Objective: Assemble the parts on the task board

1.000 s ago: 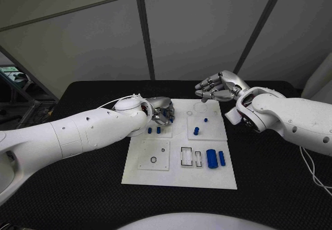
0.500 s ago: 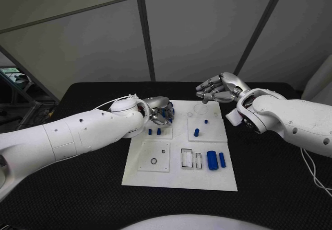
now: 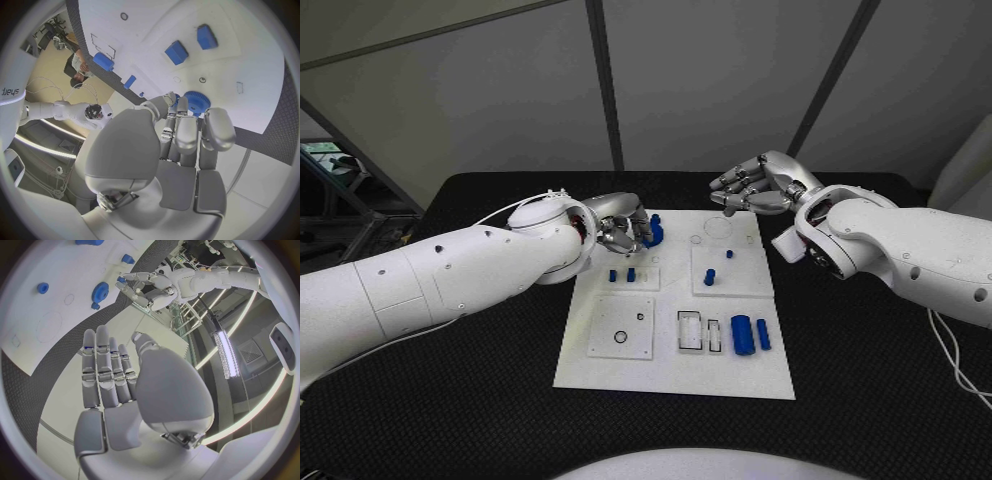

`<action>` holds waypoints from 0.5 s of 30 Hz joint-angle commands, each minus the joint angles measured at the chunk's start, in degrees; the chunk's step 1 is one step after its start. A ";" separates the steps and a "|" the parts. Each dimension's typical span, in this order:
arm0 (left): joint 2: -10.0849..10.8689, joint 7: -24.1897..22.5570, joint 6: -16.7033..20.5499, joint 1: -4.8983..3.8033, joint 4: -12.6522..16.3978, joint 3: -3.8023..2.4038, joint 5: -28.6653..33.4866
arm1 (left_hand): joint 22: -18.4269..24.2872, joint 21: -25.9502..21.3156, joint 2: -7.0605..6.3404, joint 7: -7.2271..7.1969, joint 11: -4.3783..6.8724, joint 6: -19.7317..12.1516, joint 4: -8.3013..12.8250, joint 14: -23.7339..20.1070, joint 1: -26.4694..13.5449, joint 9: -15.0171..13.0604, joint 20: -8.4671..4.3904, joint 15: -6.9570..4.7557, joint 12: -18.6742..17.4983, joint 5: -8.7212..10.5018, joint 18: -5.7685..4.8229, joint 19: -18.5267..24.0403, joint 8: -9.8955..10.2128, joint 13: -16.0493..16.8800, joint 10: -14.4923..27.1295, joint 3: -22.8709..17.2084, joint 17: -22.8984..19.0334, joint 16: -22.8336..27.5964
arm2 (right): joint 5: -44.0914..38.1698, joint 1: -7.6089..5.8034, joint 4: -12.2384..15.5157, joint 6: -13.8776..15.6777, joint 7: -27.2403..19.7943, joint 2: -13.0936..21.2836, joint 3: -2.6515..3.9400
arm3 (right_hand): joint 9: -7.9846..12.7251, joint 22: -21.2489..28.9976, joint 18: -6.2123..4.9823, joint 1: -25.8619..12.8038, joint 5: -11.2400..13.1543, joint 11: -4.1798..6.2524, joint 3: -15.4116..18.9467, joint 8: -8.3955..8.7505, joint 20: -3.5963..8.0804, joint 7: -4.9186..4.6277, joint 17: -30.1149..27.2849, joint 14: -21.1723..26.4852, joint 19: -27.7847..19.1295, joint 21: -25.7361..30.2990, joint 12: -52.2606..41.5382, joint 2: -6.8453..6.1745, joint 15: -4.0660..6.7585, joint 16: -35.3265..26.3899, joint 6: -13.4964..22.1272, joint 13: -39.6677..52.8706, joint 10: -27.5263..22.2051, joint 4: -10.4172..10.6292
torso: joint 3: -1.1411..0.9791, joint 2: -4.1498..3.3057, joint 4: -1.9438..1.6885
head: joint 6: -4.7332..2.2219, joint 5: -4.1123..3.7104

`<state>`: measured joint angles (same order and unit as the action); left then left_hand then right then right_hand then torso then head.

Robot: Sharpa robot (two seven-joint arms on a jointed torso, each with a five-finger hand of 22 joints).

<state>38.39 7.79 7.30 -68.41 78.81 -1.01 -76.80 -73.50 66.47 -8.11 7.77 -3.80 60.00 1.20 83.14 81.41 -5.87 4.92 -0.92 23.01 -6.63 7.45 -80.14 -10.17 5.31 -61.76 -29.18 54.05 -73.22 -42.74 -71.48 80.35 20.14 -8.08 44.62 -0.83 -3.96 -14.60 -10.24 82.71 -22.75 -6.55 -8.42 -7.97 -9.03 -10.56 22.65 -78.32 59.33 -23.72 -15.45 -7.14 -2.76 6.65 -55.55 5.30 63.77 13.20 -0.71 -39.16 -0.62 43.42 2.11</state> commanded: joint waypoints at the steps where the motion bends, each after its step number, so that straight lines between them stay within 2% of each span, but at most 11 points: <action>1: 0.99 0.99 -1.15 -0.05 0.54 -0.12 1.35 | -0.05 0.33 -0.03 0.07 -0.08 0.44 -0.03 -0.09 -0.55 0.07 0.00 0.21 -0.23 -0.01 -2.13 0.15 0.19 -0.08 -0.48 -0.38 -0.06 -0.28 | -0.41 -0.09 0.01 -0.13 -0.17 0.07 0.03 | 0.05 0.06 -0.20 0.09 -0.30 -0.03 -0.42 -0.12 -0.03 -0.23 -0.06 -0.30 0.51 0.38 0.30 0.39 0.05 -0.20 -0.16 -0.05 -0.09 0.01 | -0.04 0.02 0.09 | 0.03 0.15; 7: 2.52 1.56 -1.83 0.03 0.99 -0.14 1.52 | -0.07 0.33 -0.05 0.08 -0.09 0.48 -0.04 -0.09 -0.64 0.09 0.02 0.22 -0.30 -0.01 -2.13 0.15 0.22 -0.09 -0.53 -0.38 -0.08 -0.29 | -0.43 -0.08 0.00 -0.13 -0.16 0.13 0.03 | 0.05 0.06 -0.20 0.09 -0.30 -0.03 -0.42 -0.12 -0.03 -0.23 -0.06 -0.30 0.51 0.38 0.30 0.39 0.05 -0.20 -0.16 -0.05 -0.09 0.01 | 0.01 0.00 0.02 | 0.11 0.16; 15: 3.90 2.26 -2.66 0.26 0.87 -0.14 1.56 | -0.11 0.36 -0.10 0.09 -0.09 0.59 -0.07 -0.10 -0.80 0.10 0.04 0.24 -0.42 0.02 -2.13 0.14 0.27 -0.11 -0.64 -0.36 -0.13 -0.30 | -0.49 -0.07 0.07 -0.14 -0.13 0.24 0.03 | 0.05 0.06 -0.20 0.09 -0.30 -0.03 -0.42 -0.12 -0.03 -0.23 -0.06 -0.30 0.51 0.38 0.30 0.39 0.05 -0.20 -0.16 -0.05 -0.09 0.01 | -0.04 0.01 0.11 | 0.15 0.41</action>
<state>42.26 9.25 5.75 -68.09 79.66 -1.08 -75.67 -73.56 66.47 -8.29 7.98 -4.01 60.20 1.20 83.14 81.11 -5.84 4.92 -0.92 22.74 -6.62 7.46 -80.14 -10.16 5.26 -61.95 -29.17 53.97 -73.22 -43.00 -71.46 80.33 20.15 -8.05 44.84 -0.83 -3.96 -14.61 -10.24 82.71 -22.75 -6.55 -8.42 -7.97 -9.03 -10.56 22.65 -78.32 59.33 -23.72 -15.45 -7.14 -2.76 6.65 -55.55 5.31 63.77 13.20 -0.74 -39.16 -0.53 43.55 2.47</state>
